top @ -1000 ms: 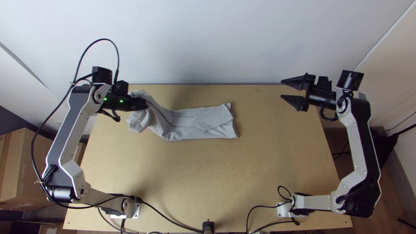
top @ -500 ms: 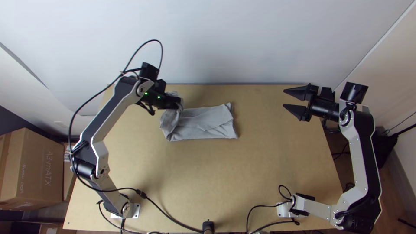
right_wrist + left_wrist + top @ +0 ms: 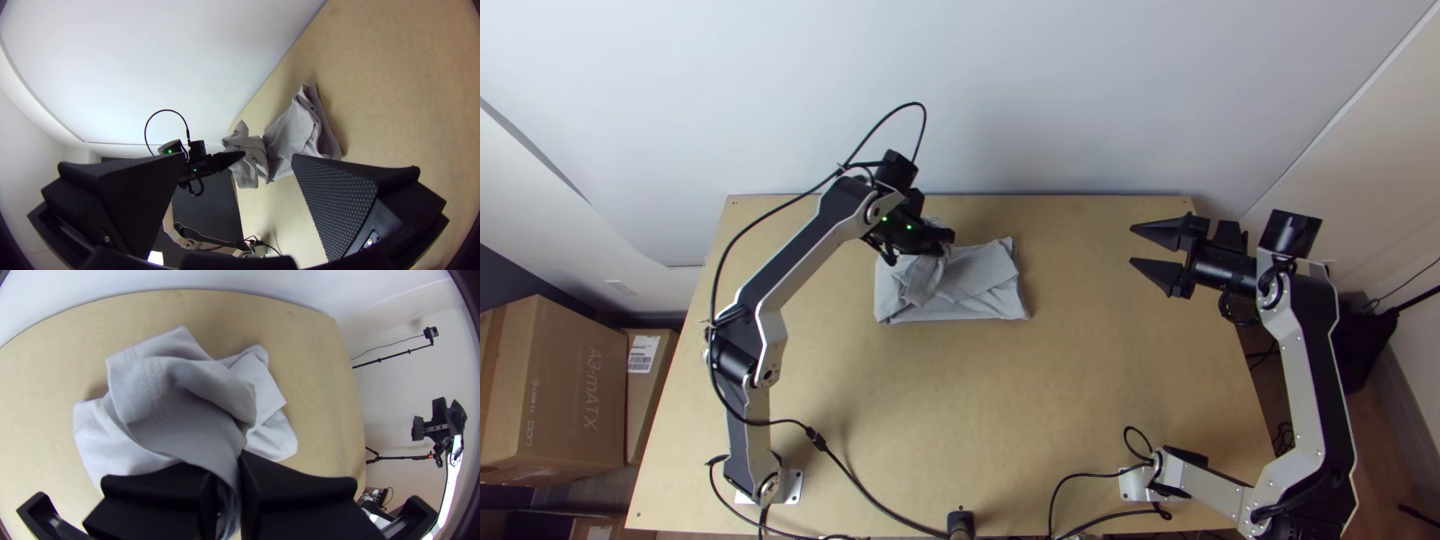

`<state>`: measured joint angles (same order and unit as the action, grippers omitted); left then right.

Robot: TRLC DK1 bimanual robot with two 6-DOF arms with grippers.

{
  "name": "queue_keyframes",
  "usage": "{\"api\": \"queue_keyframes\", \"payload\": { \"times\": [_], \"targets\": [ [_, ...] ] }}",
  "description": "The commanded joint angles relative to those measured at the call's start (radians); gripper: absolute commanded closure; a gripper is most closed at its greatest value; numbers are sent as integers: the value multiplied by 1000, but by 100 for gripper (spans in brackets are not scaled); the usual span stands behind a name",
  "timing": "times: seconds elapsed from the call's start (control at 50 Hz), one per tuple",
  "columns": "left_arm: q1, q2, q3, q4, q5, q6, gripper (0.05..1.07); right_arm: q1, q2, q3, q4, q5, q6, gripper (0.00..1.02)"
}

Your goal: Fold the t-shirt

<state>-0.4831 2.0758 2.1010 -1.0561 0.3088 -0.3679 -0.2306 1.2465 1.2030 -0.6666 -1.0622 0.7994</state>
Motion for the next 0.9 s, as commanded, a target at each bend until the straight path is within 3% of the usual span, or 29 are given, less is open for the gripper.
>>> {"api": "queue_keyframes", "payload": {
  "times": [0.0,0.2,0.24,0.3,0.34,0.54,0.74,0.88],
  "targets": [
    [-25,63,88,5,0,-46,105,-7,-27,-34,-2,7,-14,5],
    [-71,147,152,67,-2,-89,100,-6,-36,-54,-2,25,-14,5],
    [-81,165,166,91,0,-117,82,-3,-38,-63,-2,30,-14,5],
    [-104,191,180,140,9,-134,33,4,-44,-76,-2,42,-19,5],
    [-120,207,194,160,24,-134,10,10,-45,-83,-2,53,-20,5],
    [-158,198,212,298,72,-217,9,89,-42,-123,-1,133,-58,5],
    [-138,83,205,289,88,-230,9,221,22,-154,44,220,-95,5],
    [-89,-14,198,234,99,-224,9,352,122,-122,87,366,-117,5]
  ]
}}
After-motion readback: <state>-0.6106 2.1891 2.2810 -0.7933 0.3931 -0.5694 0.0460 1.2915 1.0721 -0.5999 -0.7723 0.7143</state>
